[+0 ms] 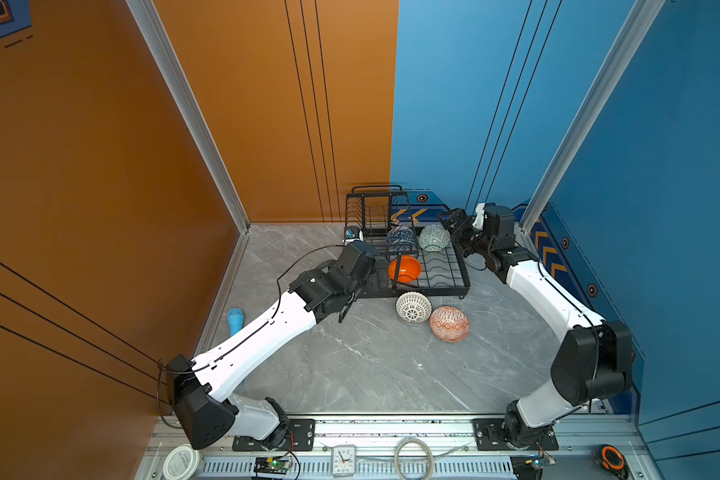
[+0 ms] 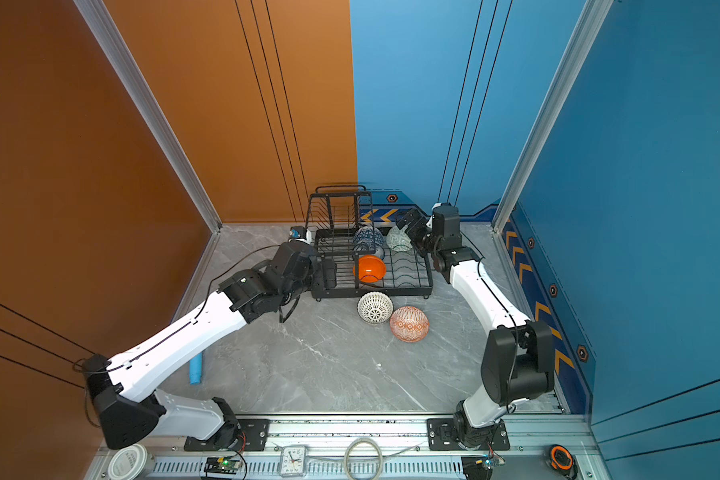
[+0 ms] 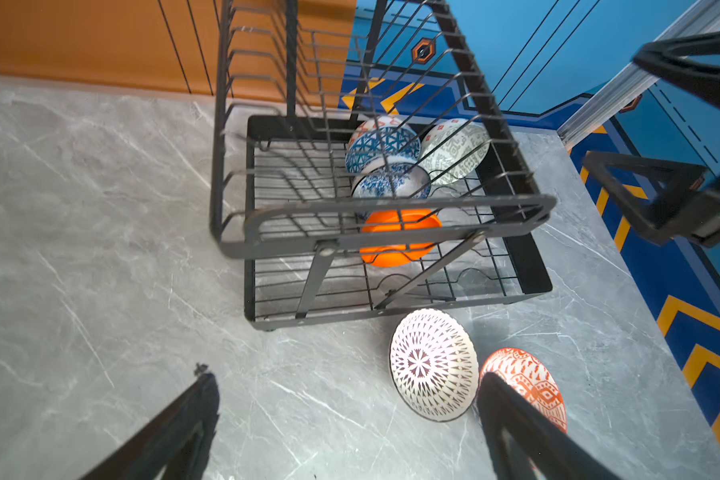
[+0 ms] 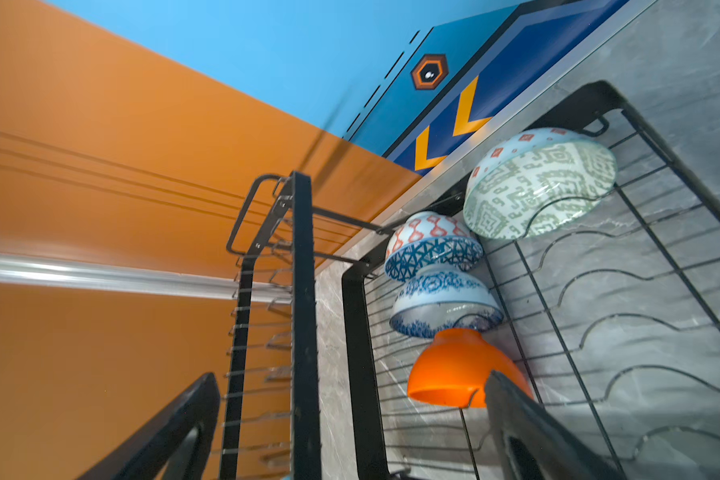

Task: Load the bowls into the dish rack
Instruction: 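Open the right gripper and withdraw while the left gripper moves toward the white lattice bowl, then lower the left gripper onto the white lattice bowl rim and close it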

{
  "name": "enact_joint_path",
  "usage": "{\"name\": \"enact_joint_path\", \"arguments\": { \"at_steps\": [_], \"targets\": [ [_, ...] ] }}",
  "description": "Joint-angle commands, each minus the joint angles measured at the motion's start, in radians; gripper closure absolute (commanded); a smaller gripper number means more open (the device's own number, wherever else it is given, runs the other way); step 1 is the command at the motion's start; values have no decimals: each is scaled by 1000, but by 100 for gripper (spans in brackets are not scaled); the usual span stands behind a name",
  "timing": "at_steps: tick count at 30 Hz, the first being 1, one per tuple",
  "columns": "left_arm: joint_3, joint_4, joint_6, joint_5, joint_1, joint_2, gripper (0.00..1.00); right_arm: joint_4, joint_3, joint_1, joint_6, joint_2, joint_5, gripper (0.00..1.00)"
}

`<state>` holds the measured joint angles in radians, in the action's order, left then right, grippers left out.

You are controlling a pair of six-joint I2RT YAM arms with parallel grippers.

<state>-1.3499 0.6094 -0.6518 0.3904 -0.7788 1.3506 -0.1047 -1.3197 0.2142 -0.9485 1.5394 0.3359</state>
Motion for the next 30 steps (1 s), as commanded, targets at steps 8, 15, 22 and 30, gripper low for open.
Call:
{"name": "enact_joint_path", "arguments": {
  "at_steps": [8, 15, 22, 30],
  "targets": [
    [241, -140, -228, -105, -11, -116, 2, -472, 130, 74, 286, -306, -87, 0],
    [286, -199, -395, -168, -24, -83, 2, -649, 150, 88, 389, -382, -61, 0],
    [284, -311, -506, -136, -127, 68, 2, -662, 224, 111, 440, -410, -19, 0],
    [275, -390, -621, -153, -195, 242, 0, -718, 306, 109, 467, -481, -75, 0]
  ]
}}
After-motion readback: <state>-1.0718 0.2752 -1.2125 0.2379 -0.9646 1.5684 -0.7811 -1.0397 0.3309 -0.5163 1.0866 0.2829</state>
